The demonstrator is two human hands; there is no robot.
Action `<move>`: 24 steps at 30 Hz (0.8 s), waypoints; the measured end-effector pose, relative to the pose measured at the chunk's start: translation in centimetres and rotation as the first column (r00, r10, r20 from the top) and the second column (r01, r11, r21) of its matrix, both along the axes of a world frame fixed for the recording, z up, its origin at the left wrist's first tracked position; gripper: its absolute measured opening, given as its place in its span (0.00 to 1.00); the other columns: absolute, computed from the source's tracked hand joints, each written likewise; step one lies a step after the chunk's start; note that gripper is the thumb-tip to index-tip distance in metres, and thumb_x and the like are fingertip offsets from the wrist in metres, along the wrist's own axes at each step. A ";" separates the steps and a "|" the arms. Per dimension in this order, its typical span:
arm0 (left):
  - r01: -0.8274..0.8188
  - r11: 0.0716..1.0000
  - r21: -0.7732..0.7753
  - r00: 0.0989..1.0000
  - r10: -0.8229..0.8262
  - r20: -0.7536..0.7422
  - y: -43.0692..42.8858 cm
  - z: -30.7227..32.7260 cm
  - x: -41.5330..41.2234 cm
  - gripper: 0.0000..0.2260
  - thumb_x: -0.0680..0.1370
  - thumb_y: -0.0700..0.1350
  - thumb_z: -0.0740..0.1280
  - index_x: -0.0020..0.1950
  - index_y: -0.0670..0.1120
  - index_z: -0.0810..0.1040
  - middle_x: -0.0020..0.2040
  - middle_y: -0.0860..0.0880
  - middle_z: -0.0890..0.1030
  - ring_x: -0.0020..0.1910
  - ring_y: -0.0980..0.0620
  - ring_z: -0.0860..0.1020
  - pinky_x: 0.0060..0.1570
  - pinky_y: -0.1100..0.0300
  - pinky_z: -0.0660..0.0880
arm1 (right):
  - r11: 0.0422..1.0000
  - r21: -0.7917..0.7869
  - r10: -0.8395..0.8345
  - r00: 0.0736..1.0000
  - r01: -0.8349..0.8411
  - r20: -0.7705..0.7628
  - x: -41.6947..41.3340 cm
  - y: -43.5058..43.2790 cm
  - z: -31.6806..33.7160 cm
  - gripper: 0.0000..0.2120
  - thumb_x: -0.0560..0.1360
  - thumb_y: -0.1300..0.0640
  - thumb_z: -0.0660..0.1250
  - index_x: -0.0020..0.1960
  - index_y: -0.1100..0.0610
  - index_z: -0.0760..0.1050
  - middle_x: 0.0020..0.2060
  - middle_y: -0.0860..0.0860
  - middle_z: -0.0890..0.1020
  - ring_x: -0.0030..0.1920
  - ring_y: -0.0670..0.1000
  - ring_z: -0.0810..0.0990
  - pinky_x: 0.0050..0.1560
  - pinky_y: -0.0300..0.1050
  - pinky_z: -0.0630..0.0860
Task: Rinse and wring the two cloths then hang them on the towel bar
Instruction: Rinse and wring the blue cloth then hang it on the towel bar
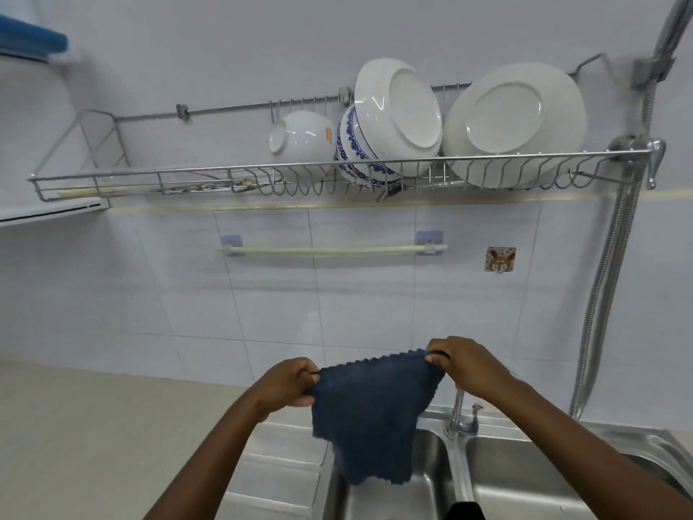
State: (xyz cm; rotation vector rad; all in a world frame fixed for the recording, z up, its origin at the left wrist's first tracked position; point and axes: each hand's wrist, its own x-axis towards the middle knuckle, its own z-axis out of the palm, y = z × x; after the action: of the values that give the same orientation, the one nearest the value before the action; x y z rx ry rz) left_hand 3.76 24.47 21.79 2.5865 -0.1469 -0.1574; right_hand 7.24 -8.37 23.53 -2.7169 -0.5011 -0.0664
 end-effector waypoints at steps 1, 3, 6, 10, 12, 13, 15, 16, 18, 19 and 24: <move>-0.027 0.998 -0.062 0.999 0.025 -0.021 0.8 0.6 0.1 0.02 0.76 0.43 0.68 0.45 0.50 0.78 0.44 0.52 0.81 0.43 0.54 0.80 0.42 0.68 0.77 | 1.000 -0.018 -0.001 1.000 0.002 0.010 0.7 0.4 0.3 0.09 0.81 0.48 0.57 0.45 0.47 0.74 0.44 0.52 0.79 0.45 0.52 0.79 0.50 0.48 0.77; -0.079 0.993 -0.089 0.997 0.081 0.019 2.6 2.1 1.2 0.06 0.76 0.40 0.68 0.42 0.50 0.80 0.43 0.51 0.83 0.43 0.54 0.81 0.41 0.68 0.76 | 0.999 -0.044 0.007 1.000 -0.006 0.013 1.8 1.6 1.1 0.10 0.81 0.47 0.56 0.47 0.47 0.74 0.46 0.51 0.76 0.44 0.52 0.78 0.48 0.45 0.77; -0.185 0.982 -0.021 0.967 0.186 0.171 4.2 5.5 3.3 0.14 0.72 0.31 0.64 0.39 0.47 0.84 0.41 0.49 0.84 0.41 0.53 0.81 0.38 0.67 0.76 | 1.000 -0.018 0.010 0.999 -0.009 0.047 3.6 4.0 3.6 0.11 0.81 0.47 0.55 0.42 0.42 0.72 0.45 0.51 0.72 0.41 0.50 0.76 0.40 0.40 0.73; -0.289 0.956 -0.048 0.867 0.282 0.410 5.8 9.4 7.4 0.11 0.75 0.33 0.62 0.48 0.42 0.83 0.43 0.52 0.79 0.46 0.47 0.80 0.43 0.56 0.78 | 0.999 0.021 -0.034 0.988 0.031 0.150 7.1 6.8 8.6 0.12 0.81 0.51 0.56 0.41 0.45 0.73 0.42 0.54 0.76 0.38 0.53 0.77 0.37 0.44 0.72; -0.338 0.934 -0.117 0.829 0.354 0.433 6.5 11.4 9.4 0.07 0.78 0.37 0.63 0.53 0.42 0.79 0.46 0.51 0.77 0.48 0.45 0.79 0.39 0.60 0.76 | 0.996 0.074 -0.069 0.982 0.057 0.174 9.0 8.2 11.1 0.11 0.81 0.53 0.56 0.45 0.49 0.77 0.42 0.56 0.81 0.36 0.54 0.78 0.38 0.47 0.76; -0.348 0.932 -0.105 0.828 0.357 0.433 6.9 12.4 10.6 0.08 0.78 0.39 0.64 0.55 0.43 0.79 0.48 0.49 0.78 0.49 0.44 0.80 0.41 0.60 0.76 | 0.990 0.112 -0.100 0.980 0.081 0.172 10.1 9.1 12.4 0.11 0.81 0.54 0.56 0.47 0.50 0.77 0.41 0.55 0.81 0.36 0.55 0.80 0.37 0.48 0.78; -0.345 0.936 0.064 0.881 0.299 0.367 7.6 14.5 12.7 0.12 0.77 0.38 0.67 0.59 0.45 0.79 0.55 0.45 0.81 0.53 0.43 0.80 0.52 0.55 0.79 | 0.974 0.167 -0.175 0.977 0.154 0.125 12.4 11.0 14.8 0.09 0.80 0.56 0.57 0.48 0.51 0.77 0.41 0.55 0.82 0.34 0.56 0.82 0.35 0.46 0.78; -0.326 0.939 0.108 0.908 0.279 0.313 7.9 15.5 13.7 0.15 0.75 0.37 0.69 0.62 0.45 0.78 0.58 0.44 0.81 0.55 0.42 0.80 0.55 0.52 0.79 | 0.956 0.203 -0.226 0.972 0.210 0.062 13.6 11.8 15.9 0.08 0.79 0.56 0.59 0.49 0.53 0.76 0.43 0.56 0.82 0.34 0.55 0.82 0.35 0.44 0.78; -0.287 0.958 -0.019 0.936 0.284 0.206 8.5 16.5 15.8 0.18 0.74 0.34 0.71 0.63 0.43 0.76 0.57 0.41 0.82 0.52 0.41 0.82 0.54 0.50 0.80 | 0.864 0.398 -0.294 0.951 0.307 -0.095 15.4 13.0 16.9 0.06 0.77 0.59 0.62 0.49 0.57 0.78 0.46 0.58 0.82 0.33 0.55 0.81 0.32 0.42 0.78; -0.291 0.933 -0.210 0.933 0.326 0.151 8.6 16.9 16.5 0.15 0.76 0.33 0.68 0.61 0.41 0.75 0.55 0.38 0.82 0.49 0.40 0.83 0.50 0.50 0.81 | 0.798 0.517 -0.290 0.949 0.310 -0.122 16.4 13.3 16.8 0.06 0.76 0.62 0.63 0.49 0.58 0.78 0.47 0.59 0.82 0.33 0.55 0.81 0.30 0.41 0.78; -0.227 0.768 -0.599 0.861 0.446 0.245 8.5 16.7 20.5 0.11 0.79 0.31 0.59 0.57 0.39 0.77 0.54 0.39 0.80 0.48 0.44 0.79 0.45 0.56 0.79 | 0.691 0.684 -0.279 0.959 0.234 -0.047 20.3 14.9 15.5 0.12 0.74 0.70 0.62 0.54 0.60 0.78 0.52 0.60 0.80 0.52 0.59 0.80 0.54 0.53 0.80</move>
State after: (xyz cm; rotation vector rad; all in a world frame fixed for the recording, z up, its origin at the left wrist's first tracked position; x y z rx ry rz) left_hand 24.28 33.01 38.53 1.9786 0.1364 0.4635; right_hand 27.57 6.51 39.05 -2.0211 -0.0622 -0.3423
